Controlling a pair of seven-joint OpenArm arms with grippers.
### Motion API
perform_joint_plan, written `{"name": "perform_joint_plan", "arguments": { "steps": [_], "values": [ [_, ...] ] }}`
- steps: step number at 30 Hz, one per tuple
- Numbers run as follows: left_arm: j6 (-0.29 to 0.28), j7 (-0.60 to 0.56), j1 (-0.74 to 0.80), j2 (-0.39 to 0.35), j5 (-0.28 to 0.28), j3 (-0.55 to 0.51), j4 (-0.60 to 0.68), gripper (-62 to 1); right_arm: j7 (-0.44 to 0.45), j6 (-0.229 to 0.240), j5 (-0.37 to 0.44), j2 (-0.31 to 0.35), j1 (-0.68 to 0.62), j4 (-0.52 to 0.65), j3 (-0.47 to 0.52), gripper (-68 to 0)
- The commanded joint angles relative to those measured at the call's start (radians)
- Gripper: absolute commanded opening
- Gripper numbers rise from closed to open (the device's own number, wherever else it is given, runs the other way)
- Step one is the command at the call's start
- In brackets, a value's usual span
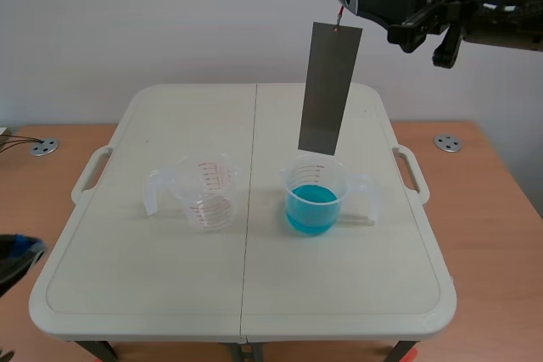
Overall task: Hold the metal plate by the orange handle, dip it into the blue solution, take it out and point at it, then put the plate back in the beaker on the left.
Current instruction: 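Raise the plate and point at it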
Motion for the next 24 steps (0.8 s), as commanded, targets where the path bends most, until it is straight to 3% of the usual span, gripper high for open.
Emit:
{"name": "perform_joint_plan", "arguments": {
  "steps": [1,8,19,24],
  "values": [
    [0.006,-0.029,0.066,0.016,-0.004,-0.013,0.000,-58.2,0.016,0.011,0.015,0.013,0.018,0.023,0.005,-66.0],
    [0.007,-0.089,0.343,0.048,-0.004,-0.026,-0.004,-58.2,0.011,0.011,0.015,0.013,0.045,0.023,0.004,-66.0],
    [0.005,-0.093,0.483,0.288,0.003,-0.025,-0.040,-58.2,-0.007,0.011,0.015,0.008,0.120,0.023,0.002,-66.0],
    [0.005,-0.091,0.490,0.383,0.040,-0.025,-0.065,-58.2,-0.007,0.011,0.015,0.007,0.164,0.023,-0.013,-66.0]
  ]
}}
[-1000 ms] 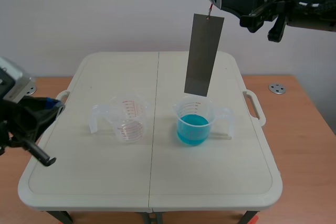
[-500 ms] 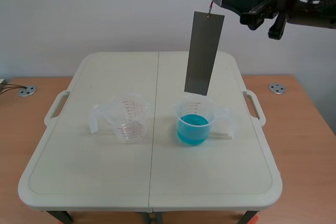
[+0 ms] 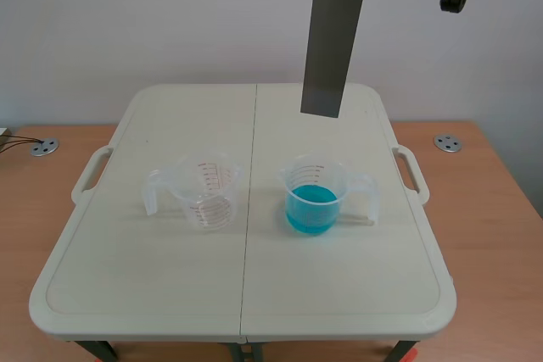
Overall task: Hold the metal plate by the orange handle, dip it into the blue solution, take it out and point at it, then put the plate back in the beaker on the left.
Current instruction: 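Raise the plate and point at it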
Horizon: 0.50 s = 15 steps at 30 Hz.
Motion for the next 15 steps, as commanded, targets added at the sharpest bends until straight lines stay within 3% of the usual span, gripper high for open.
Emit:
{"name": "perform_joint_plan", "arguments": {
  "steps": [1,15],
  "values": [
    [-0.002,-0.011,0.005,0.018,0.009,0.005,-0.002,-58.2,0.014,0.011,0.014,0.005,0.040,0.023,-0.015,-66.0],
    [-0.003,-0.004,-0.001,0.042,0.011,0.006,-0.050,-58.2,-0.019,-0.037,-0.080,-0.122,0.149,0.015,-0.134,-66.0]
  ]
}}
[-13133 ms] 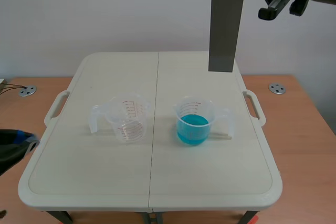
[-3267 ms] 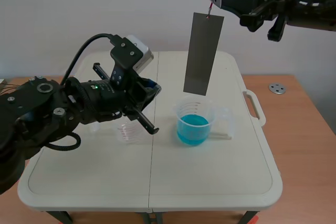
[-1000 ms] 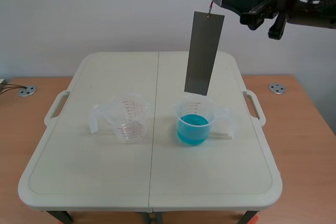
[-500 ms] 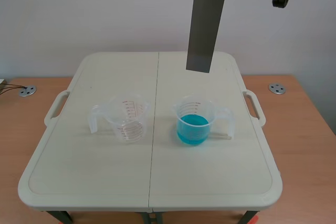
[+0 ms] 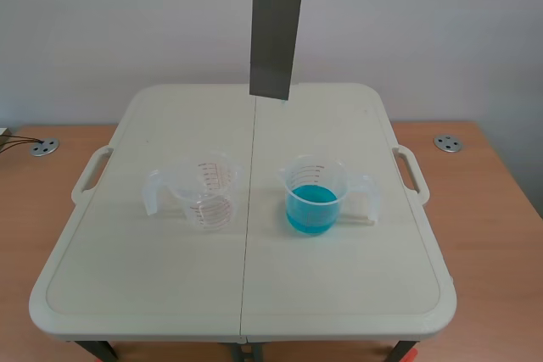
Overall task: Hold the metal plate by the orange handle, dip it into the blue solution, take it out and point at it, then put the plate back in the beaker on the left.
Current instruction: 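Raise the plate and point at it, then put the plate into the left beaker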
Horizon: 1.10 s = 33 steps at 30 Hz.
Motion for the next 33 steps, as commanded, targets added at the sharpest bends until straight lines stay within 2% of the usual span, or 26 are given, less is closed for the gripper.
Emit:
{"name": "perform_joint_plan", "arguments": {
  "steps": [1,10,20,26,33],
  "values": [
    [-0.002,-0.006,0.008,-0.005,0.001,0.000,0.009,-58.2,0.015,-0.004,-0.003,-0.016,0.038,0.013,-0.011,-66.0],
    [-0.002,-0.006,0.008,-0.005,0.001,0.000,0.009,-58.2,0.001,-0.004,-0.094,-0.125,0.100,-0.044,-0.082,-66.0],
    [-0.002,-0.006,0.008,-0.005,0.001,0.000,0.009,-58.2,0.002,-0.003,-0.146,-0.239,0.143,-0.203,-0.122,-66.0],
    [-0.002,-0.006,0.008,-0.005,0.001,0.000,0.009,-58.2,0.013,-0.003,-0.166,-0.288,0.155,-0.319,-0.146,-66.0],
    [-0.002,-0.006,0.008,-0.005,0.001,0.000,0.009,-58.2,0.029,0.001,-0.168,-0.311,0.154,-0.414,-0.162,-66.0]
  ]
}}
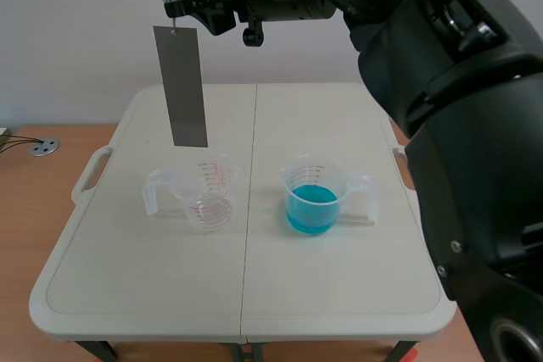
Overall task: Hold the metal plate by the orange handle, dip it into the blue solution, take it out and point at it, then put the plate back in the beaker on the left.
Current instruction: 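Put the plate into the left beaker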
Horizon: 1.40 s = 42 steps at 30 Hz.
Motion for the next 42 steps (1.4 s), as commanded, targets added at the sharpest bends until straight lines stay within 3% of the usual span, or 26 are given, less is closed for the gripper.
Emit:
{"name": "perform_joint_plan", "arguments": {
  "steps": [1,31,39,42],
  "values": [
    [-0.002,-0.006,0.008,-0.005,0.001,0.000,0.009,-58.2,0.031,0.001,0.013,-0.004,0.031,0.015,0.001,-66.0],
    [-0.005,0.080,-0.036,-0.005,0.001,0.000,0.002,-58.2,0.035,0.008,-0.014,-0.003,-0.010,-0.002,0.001,-66.0],
    [-0.005,0.079,-0.033,-0.005,0.001,0.000,0.002,-58.2,0.069,0.010,-0.035,-0.003,-0.010,-0.061,0.001,-66.0],
    [-0.011,0.063,-0.019,-0.005,0.001,0.000,0.002,-58.2,0.088,0.035,-0.046,-0.003,-0.010,-0.093,0.001,-66.0]
  ]
}}
